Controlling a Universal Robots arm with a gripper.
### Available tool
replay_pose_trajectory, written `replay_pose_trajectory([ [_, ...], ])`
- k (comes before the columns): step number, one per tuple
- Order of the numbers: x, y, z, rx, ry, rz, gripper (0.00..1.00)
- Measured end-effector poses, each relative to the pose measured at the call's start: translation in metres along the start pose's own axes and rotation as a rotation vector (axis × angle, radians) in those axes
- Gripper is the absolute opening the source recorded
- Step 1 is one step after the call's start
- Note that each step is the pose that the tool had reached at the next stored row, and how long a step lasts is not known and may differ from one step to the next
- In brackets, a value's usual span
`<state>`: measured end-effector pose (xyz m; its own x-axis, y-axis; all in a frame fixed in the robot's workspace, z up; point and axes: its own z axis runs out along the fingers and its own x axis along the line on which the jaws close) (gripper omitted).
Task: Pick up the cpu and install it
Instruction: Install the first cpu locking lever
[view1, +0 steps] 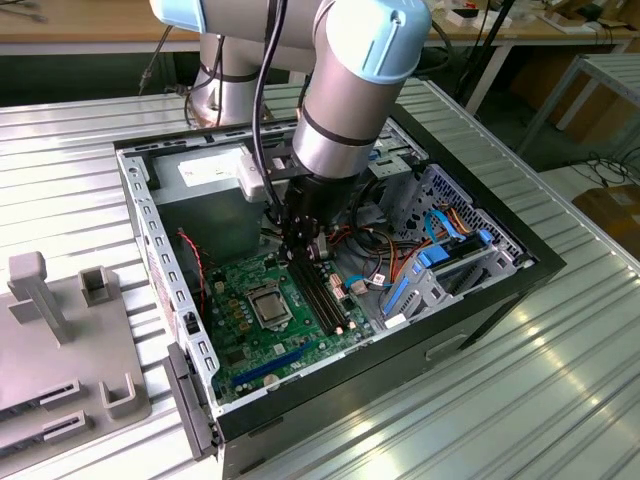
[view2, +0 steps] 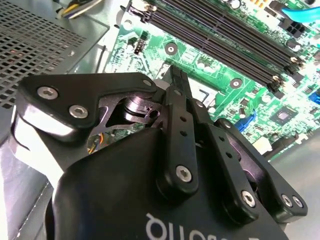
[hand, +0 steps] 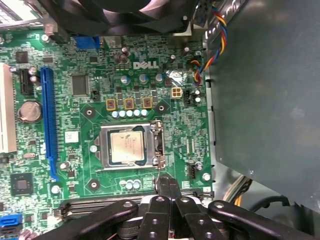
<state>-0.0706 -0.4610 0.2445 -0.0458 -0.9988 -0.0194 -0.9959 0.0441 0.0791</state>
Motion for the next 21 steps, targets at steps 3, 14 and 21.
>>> replay_pose_trajectory([
  [3, 0.0, 0.0, 0.0001, 0.0009, 0.0181, 0.001, 0.11],
  [14, 0.0009, -0.0002, 0.0022, 0.0059, 0.1286, 0.01, 0.11],
  [21, 0.0009, -0.0004, 0.0039, 0.0068, 0.148, 0.012, 0.11],
])
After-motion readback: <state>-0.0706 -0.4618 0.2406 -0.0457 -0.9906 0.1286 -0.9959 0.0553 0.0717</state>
